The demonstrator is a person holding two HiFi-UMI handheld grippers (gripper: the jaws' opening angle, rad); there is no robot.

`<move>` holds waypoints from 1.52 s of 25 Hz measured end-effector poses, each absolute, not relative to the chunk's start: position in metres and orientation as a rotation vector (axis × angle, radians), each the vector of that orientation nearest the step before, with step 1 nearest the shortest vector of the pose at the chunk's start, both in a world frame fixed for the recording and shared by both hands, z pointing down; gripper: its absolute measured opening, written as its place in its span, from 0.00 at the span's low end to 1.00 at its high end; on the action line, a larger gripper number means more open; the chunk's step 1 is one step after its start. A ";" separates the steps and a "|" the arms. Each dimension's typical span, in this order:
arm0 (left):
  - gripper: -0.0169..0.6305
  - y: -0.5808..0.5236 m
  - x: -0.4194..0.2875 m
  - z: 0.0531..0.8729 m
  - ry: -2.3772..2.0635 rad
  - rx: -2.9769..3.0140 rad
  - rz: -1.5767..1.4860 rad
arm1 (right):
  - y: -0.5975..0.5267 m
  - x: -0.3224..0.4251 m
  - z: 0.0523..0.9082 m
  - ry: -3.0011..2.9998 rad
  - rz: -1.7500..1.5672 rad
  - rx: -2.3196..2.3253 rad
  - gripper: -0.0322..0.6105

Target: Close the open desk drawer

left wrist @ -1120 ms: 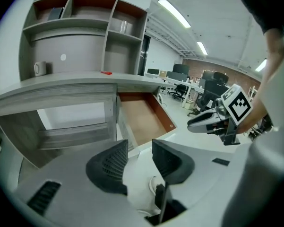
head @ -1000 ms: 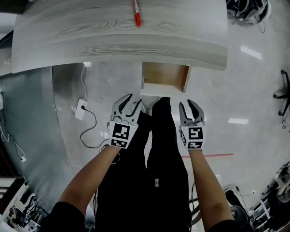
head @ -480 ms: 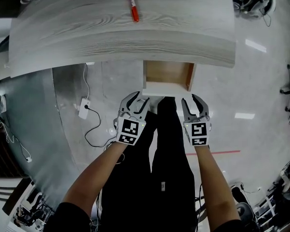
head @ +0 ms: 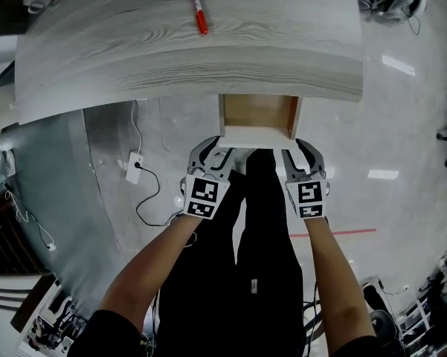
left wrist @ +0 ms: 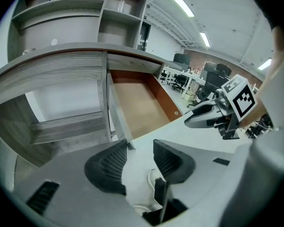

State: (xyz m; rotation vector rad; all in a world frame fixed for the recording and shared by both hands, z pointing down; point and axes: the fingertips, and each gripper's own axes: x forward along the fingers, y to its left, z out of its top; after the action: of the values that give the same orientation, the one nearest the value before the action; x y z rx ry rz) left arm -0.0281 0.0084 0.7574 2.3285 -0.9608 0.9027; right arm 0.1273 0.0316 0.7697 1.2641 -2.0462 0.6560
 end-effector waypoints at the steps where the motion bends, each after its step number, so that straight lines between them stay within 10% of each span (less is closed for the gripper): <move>1: 0.29 0.008 -0.028 0.757 -0.960 2.325 0.903 | 0.031 0.128 0.769 -2.049 0.657 1.266 0.29; 38: 0.29 -0.039 -0.027 0.686 -1.069 2.280 0.689 | -0.010 0.133 0.699 -2.135 0.746 1.458 0.27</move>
State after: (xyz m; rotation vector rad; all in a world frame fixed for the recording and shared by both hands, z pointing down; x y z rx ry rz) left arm -0.0266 -0.0387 0.6861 2.2798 -1.0687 0.6887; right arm 0.1334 -0.0096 0.6993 1.4577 -2.1346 0.7455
